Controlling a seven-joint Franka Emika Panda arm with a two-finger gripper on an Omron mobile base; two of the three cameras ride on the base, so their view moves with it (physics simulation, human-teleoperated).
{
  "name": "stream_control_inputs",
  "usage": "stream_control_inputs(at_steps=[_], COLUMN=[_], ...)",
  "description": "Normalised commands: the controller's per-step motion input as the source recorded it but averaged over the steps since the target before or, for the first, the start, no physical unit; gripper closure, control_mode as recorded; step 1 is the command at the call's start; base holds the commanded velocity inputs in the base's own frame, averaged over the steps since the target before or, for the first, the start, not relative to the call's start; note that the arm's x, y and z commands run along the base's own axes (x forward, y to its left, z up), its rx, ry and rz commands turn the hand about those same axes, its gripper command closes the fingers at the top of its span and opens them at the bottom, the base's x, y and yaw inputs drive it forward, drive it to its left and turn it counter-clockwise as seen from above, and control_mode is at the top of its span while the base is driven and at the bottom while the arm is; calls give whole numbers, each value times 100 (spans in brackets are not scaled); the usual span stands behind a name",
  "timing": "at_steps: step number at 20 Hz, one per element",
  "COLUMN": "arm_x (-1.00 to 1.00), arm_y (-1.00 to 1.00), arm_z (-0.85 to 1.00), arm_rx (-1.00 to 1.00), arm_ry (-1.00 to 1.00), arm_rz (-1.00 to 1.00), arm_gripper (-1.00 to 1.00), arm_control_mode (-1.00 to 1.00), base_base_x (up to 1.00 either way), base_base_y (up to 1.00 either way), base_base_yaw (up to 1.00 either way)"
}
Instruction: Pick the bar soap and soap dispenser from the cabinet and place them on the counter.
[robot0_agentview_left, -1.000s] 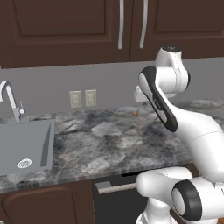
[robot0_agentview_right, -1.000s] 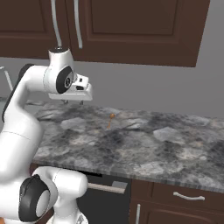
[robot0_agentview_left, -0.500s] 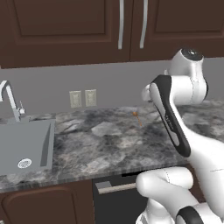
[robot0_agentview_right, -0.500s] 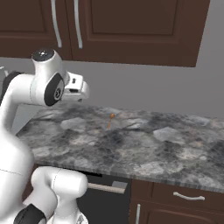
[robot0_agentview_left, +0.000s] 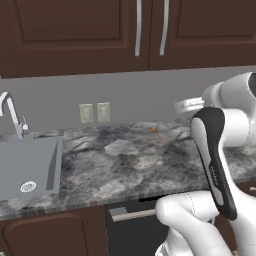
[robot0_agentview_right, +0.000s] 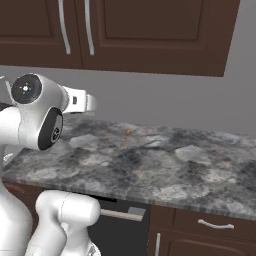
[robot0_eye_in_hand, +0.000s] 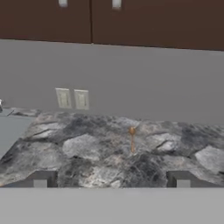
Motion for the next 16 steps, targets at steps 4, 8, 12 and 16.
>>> stream_control_inputs(at_steps=[4,8,12,16], arm_x=[-52,-41,-27,-8], arm_y=[-5,0,0,0], arm_z=[44,46,40,48], arm_rx=[5,3,2,2], arm_ry=[-35,-32,-30,-28], arm_rz=[5,5,5,3], arm_gripper=[-100,-100,-100,-100], arm_control_mode=[-100,-100,-100,-100], base_base_x=[0,0,0,0], base_base_y=[0,0,0,0], base_base_yaw=[0,0,0,0])
